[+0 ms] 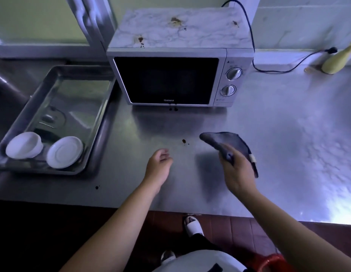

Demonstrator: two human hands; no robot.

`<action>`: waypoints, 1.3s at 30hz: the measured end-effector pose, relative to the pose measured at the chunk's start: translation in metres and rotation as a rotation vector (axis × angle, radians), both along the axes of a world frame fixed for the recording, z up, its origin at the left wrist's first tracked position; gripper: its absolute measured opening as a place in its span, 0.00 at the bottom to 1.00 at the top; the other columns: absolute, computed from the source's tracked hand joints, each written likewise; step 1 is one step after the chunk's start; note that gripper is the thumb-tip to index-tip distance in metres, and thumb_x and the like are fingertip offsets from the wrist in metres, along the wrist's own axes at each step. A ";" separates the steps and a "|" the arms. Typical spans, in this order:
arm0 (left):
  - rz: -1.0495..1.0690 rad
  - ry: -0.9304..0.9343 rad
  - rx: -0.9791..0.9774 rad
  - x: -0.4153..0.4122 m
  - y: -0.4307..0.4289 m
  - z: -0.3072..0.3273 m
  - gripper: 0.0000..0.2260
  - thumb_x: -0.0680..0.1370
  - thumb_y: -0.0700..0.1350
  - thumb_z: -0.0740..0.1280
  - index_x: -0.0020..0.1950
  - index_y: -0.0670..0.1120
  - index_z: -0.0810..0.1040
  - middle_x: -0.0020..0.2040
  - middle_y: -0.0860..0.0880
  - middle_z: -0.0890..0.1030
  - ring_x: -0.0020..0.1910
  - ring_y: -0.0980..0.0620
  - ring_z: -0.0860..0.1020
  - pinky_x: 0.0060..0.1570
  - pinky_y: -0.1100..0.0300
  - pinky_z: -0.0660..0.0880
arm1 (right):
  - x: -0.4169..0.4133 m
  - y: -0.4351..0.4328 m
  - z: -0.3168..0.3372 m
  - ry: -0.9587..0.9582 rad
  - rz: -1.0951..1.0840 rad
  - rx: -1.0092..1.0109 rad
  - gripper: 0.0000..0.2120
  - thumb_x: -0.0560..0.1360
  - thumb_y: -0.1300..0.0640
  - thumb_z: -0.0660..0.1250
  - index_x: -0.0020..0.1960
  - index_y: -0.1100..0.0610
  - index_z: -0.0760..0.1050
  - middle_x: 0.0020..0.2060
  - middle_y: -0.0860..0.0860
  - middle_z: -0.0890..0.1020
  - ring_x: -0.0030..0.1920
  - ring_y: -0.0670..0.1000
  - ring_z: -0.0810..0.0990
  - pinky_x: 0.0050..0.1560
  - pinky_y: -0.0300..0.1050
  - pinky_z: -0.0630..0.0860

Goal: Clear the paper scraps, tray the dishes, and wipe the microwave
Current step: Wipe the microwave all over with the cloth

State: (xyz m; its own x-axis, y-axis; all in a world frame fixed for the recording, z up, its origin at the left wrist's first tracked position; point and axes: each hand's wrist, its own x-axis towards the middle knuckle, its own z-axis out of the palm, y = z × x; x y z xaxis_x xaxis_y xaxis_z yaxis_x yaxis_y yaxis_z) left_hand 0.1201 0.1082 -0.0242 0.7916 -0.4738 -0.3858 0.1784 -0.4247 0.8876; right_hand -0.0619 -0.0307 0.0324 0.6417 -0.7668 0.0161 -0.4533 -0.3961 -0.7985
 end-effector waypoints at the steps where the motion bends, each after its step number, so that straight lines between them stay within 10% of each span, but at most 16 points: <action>1: 0.000 -0.019 0.049 0.002 0.008 -0.010 0.11 0.78 0.39 0.68 0.57 0.52 0.76 0.55 0.51 0.80 0.50 0.56 0.79 0.41 0.74 0.71 | -0.004 0.004 -0.018 0.158 -0.009 -0.094 0.20 0.79 0.61 0.63 0.69 0.48 0.76 0.67 0.49 0.79 0.70 0.51 0.73 0.69 0.52 0.69; 5: -0.026 -0.114 0.330 0.013 0.049 -0.048 0.17 0.78 0.40 0.68 0.66 0.48 0.76 0.66 0.47 0.77 0.62 0.48 0.77 0.60 0.56 0.73 | -0.035 0.041 -0.087 0.809 0.316 -0.117 0.31 0.81 0.39 0.54 0.81 0.45 0.52 0.81 0.47 0.48 0.81 0.52 0.42 0.77 0.58 0.41; 8: -0.064 -0.325 0.491 0.029 0.060 -0.062 0.21 0.77 0.43 0.69 0.70 0.44 0.74 0.68 0.43 0.77 0.66 0.43 0.74 0.65 0.51 0.70 | -0.048 0.051 -0.116 0.782 0.304 -0.150 0.37 0.75 0.27 0.45 0.81 0.40 0.45 0.81 0.47 0.39 0.79 0.52 0.31 0.75 0.61 0.31; 13: -0.148 -0.578 0.737 0.058 0.050 -0.071 0.27 0.79 0.52 0.66 0.77 0.47 0.65 0.78 0.40 0.63 0.76 0.38 0.60 0.73 0.43 0.58 | -0.033 0.027 -0.144 0.808 0.127 -0.223 0.35 0.74 0.26 0.38 0.77 0.35 0.30 0.80 0.46 0.36 0.78 0.53 0.28 0.74 0.64 0.31; 21: -0.186 -0.524 0.930 0.092 0.046 -0.108 0.32 0.81 0.61 0.54 0.82 0.50 0.51 0.82 0.42 0.50 0.79 0.38 0.50 0.76 0.40 0.46 | 0.057 -0.030 -0.165 0.831 -0.028 -0.240 0.37 0.75 0.27 0.35 0.79 0.41 0.32 0.81 0.50 0.37 0.79 0.55 0.32 0.74 0.67 0.34; 33: -0.028 -0.812 0.939 0.079 0.049 -0.134 0.30 0.80 0.62 0.52 0.80 0.51 0.61 0.79 0.41 0.63 0.76 0.38 0.61 0.73 0.41 0.55 | 0.273 -0.021 -0.168 0.689 -0.147 -0.213 0.42 0.76 0.31 0.43 0.82 0.54 0.45 0.81 0.59 0.46 0.79 0.63 0.40 0.72 0.74 0.37; 39: 0.019 -0.776 0.911 0.079 0.048 -0.130 0.31 0.78 0.62 0.54 0.79 0.51 0.63 0.79 0.43 0.63 0.77 0.39 0.60 0.74 0.41 0.54 | 0.324 -0.017 -0.174 0.638 0.263 -0.420 0.40 0.75 0.30 0.41 0.82 0.48 0.45 0.81 0.55 0.47 0.80 0.61 0.40 0.72 0.71 0.32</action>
State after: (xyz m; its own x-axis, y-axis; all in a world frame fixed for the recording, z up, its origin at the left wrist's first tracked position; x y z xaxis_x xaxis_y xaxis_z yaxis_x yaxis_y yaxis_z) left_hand 0.1989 0.1557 -0.1538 0.9657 -0.2595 0.0105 -0.2585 -0.9565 0.1351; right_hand 0.2624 -0.0479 -0.1411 0.7830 -0.6009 -0.1608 -0.6219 -0.7627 -0.1777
